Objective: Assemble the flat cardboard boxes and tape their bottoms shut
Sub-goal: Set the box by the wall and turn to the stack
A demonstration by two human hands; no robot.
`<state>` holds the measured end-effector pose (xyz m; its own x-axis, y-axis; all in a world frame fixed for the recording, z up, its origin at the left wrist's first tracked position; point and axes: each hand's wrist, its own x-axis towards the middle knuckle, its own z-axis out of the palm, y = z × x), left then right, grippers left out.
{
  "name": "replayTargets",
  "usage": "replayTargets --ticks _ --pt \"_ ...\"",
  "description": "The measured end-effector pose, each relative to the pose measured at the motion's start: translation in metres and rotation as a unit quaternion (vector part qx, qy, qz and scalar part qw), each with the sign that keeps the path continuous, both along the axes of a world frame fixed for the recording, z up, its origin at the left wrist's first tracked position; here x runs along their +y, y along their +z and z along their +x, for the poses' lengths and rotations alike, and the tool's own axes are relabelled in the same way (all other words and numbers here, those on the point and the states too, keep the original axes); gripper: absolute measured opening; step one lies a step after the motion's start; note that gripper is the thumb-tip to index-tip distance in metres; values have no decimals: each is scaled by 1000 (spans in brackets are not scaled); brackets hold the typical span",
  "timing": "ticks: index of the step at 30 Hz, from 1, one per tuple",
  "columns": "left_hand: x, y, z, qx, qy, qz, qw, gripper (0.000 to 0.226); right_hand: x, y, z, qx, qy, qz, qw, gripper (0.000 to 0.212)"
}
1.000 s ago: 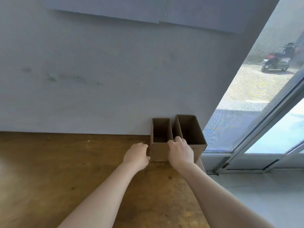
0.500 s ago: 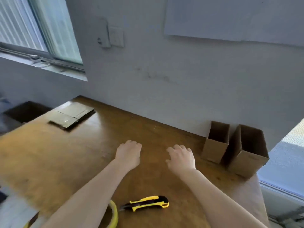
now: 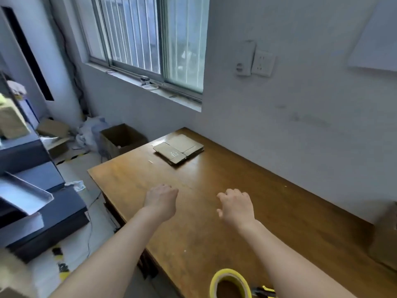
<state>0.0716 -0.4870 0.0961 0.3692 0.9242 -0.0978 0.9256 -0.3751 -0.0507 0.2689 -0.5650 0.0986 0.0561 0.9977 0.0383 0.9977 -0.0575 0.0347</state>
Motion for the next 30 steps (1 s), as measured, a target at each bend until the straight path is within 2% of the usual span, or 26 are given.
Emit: replayTargets --ticks 7,12,18,30 --pt "76 -9 -98 -7 -1 8 1000 28 88 1 -87 -6 -35 -25 999 32" --pt "129 -24 -132 -27 2 -4 1000 26 147 -5 -115 -13 -45 -47 998 33" --pt "211 -43 -132 -18 -5 -16 1000 28 223 -24 -122 -19 -55 -59 997 33" --pt "349 -84 -107 -19 -23 -64 997 20 345 -72 -118 27 -120 -115 986 35"
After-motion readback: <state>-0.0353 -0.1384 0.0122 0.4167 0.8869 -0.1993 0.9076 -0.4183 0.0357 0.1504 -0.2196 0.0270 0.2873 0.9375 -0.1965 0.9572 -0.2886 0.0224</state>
